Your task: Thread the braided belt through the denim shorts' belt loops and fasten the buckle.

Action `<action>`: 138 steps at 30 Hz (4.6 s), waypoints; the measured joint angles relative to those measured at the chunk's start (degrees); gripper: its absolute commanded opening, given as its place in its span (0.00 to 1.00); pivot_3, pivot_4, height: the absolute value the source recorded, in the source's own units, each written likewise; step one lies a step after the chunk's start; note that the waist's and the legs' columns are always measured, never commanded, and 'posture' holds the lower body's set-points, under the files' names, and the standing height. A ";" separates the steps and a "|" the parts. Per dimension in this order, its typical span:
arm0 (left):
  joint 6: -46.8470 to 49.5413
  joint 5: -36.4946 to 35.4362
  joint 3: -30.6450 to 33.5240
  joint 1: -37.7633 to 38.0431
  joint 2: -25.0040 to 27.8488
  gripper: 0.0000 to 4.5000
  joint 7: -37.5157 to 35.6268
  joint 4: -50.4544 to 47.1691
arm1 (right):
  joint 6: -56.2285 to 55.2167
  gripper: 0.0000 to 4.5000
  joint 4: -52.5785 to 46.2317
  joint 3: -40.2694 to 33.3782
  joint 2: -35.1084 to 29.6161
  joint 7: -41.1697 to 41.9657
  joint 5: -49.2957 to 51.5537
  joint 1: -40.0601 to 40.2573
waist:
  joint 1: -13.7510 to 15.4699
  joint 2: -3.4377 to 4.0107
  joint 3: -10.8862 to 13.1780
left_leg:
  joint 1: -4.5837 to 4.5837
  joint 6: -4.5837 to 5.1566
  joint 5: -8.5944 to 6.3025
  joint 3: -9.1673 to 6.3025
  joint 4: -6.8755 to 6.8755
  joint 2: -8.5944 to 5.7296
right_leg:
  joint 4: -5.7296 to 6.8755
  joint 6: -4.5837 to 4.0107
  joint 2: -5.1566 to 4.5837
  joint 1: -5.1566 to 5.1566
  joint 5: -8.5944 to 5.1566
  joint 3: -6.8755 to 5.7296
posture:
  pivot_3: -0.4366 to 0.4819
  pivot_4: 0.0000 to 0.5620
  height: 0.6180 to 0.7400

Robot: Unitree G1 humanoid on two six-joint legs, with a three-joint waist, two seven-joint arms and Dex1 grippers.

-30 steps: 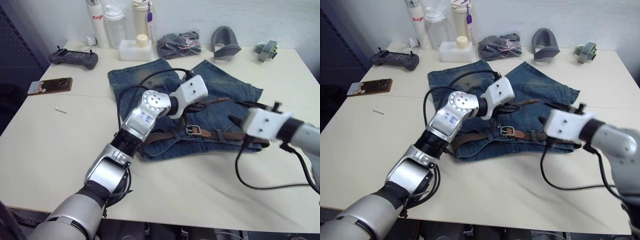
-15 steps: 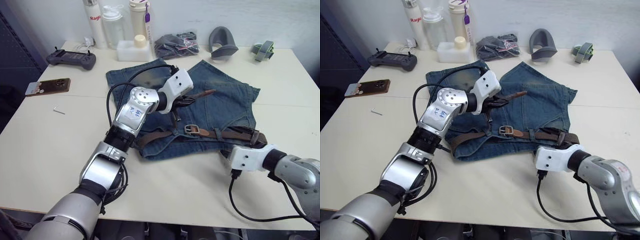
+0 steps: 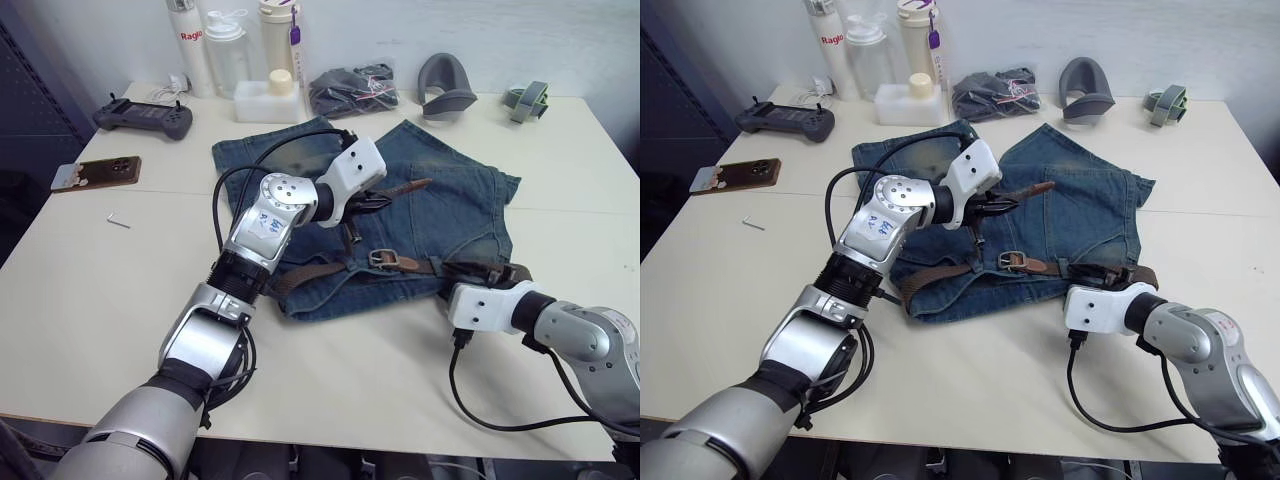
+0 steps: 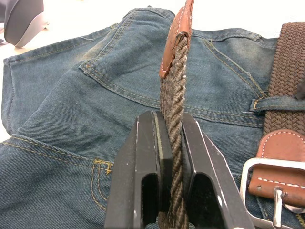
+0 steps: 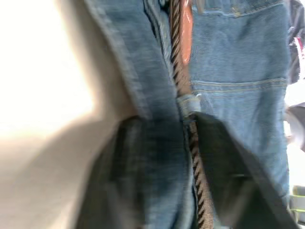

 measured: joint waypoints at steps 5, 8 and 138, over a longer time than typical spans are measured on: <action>-1.28 -0.37 -0.48 -0.18 5.57 0.00 -6.80 0.01 | 8.29 0.02 -4.62 3.30 3.38 3.23 4.39 -2.10 | -0.87 0.01 0.00 | 0.04 -0.04 0.02 -0.01 -0.02 0.02 | 0.04 -0.02 0.03 0.00 -0.01 0.01 | 0.48 0.27 0.26; -5.06 0.44 -0.76 -0.19 11.52 0.00 -11.90 1.59 | 12.39 0.02 -8.28 7.43 5.31 4.97 5.79 -4.41 | -1.53 0.01 -0.01 | 0.08 -0.11 0.06 -0.06 -0.05 0.04 | 0.06 -0.07 0.04 -0.01 -0.03 -0.01 | 0.48 0.27 0.26; 12.85 -9.71 2.63 7.99 20.23 0.00 -16.10 -9.84 | 56.86 0.01 -12.56 15.24 34.68 -27.78 20.55 -23.18 | -1.49 0.01 -0.02 | -0.10 -0.13 0.21 -0.69 -0.34 -0.40 | -0.13 -0.09 -0.24 0.15 -0.05 -0.52 | 0.48 0.27 0.26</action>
